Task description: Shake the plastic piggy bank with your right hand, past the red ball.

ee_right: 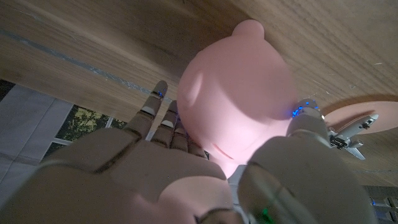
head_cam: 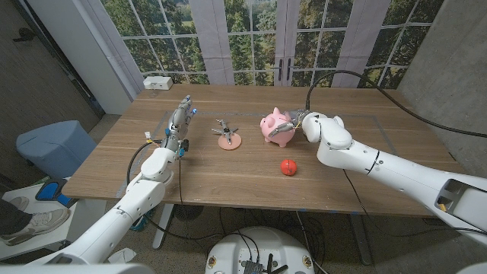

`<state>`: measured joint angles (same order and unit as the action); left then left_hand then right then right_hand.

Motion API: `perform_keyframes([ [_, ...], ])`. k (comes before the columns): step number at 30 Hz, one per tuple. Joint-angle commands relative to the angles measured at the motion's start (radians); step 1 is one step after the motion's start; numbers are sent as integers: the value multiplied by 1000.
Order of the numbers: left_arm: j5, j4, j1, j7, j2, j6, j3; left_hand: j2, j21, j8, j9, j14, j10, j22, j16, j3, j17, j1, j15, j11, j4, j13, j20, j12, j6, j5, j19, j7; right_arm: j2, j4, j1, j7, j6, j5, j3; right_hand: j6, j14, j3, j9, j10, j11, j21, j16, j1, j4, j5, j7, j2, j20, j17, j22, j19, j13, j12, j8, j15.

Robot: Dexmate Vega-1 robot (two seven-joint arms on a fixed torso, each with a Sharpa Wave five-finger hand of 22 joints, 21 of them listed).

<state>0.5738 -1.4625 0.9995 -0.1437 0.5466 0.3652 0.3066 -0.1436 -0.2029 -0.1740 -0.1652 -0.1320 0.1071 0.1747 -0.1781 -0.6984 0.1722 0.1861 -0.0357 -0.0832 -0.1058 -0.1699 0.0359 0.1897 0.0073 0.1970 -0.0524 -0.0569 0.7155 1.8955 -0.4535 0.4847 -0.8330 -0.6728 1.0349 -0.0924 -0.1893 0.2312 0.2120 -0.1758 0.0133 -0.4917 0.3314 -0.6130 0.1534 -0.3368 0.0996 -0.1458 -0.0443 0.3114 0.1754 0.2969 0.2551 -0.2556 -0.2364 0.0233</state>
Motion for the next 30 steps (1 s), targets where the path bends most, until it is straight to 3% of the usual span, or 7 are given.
perform_keyframes([
  [1, -4, -19, 11, -13, 4, -8, -3, -44, -5, -5, -5, 8, 2, 3, -4, -4, 1, -10, -61, 5, 7, -5, 65, 2, 1, 8, -8, -1, -25, -62, 28, 48, 13, 0, 31, -79, -120, -9, 7, -82, -20, -27, 75, -68, -10, -13, -12, 52, 11, 40, 10, 96, 16, -30, -32, 55],
  [6, -7, -29, 18, -20, 5, -11, -4, -44, -5, -4, -5, 10, 2, 3, -5, -4, 1, -10, -58, 6, 8, -5, 60, 2, -1, 8, -8, 0, -19, -58, 8, 8, 38, 5, 18, -255, -309, 4, 21, -256, -76, -67, 240, -206, 8, -26, -74, 120, 22, 158, 21, 193, 62, -98, -113, 152],
  [9, -9, -36, 23, -26, 6, -11, -5, -43, -5, -4, -5, 11, 2, 3, -4, -3, 1, -11, -58, 6, 10, -5, 59, 2, 0, 8, -10, -1, -20, -58, 4, -5, 30, -20, 27, -333, -403, 7, 28, -364, -111, -121, 423, -352, 19, 0, -108, 152, 38, 350, 39, 252, 122, -150, -156, 196],
  [14, -13, -50, 32, -33, 9, -11, -7, -43, -5, -5, -6, 13, -1, 3, -4, -4, 0, -11, -57, 5, 12, -5, 57, 3, 2, 8, -12, -1, -22, -64, -18, -60, 42, -49, 22, -498, -547, 41, 39, -541, -153, -261, 627, -570, 20, 79, -158, 202, 104, 596, 104, 336, 227, -258, -224, 205],
  [16, -14, -54, 36, -37, 9, -11, -8, -43, -5, -5, -6, 12, -1, 3, -4, -3, 0, -11, -57, 6, 13, -5, 57, 3, 2, 8, -12, -1, -18, -63, -34, -95, 63, -53, 12, -689, -616, 72, 39, -678, -161, -341, 678, -655, 16, 137, -190, 259, 130, 717, 128, 330, 313, -351, -298, 205],
  [20, -17, -60, 41, -41, 9, -10, -9, -43, -4, -6, -6, 13, -2, 3, -4, -3, 0, -11, -57, 7, 14, -5, 56, 3, 4, 8, -12, -1, -10, -65, -67, -164, 100, -58, -13, -841, -685, 86, 27, -764, -160, -412, 682, -676, 10, 145, -191, 267, 145, 790, 143, 318, 363, -397, -356, 203],
  [30, -19, -65, 46, -40, 11, -7, -11, -42, -4, -5, -6, 14, -2, 3, -3, -2, -1, -10, -58, 6, 19, -5, 55, 2, 4, 8, -13, -3, 8, -35, -157, -315, 175, -27, -109, -903, -746, 93, 8, -824, -143, -454, 679, -686, 14, 157, -177, 242, 135, 833, 136, 308, 366, -401, -373, 202],
])
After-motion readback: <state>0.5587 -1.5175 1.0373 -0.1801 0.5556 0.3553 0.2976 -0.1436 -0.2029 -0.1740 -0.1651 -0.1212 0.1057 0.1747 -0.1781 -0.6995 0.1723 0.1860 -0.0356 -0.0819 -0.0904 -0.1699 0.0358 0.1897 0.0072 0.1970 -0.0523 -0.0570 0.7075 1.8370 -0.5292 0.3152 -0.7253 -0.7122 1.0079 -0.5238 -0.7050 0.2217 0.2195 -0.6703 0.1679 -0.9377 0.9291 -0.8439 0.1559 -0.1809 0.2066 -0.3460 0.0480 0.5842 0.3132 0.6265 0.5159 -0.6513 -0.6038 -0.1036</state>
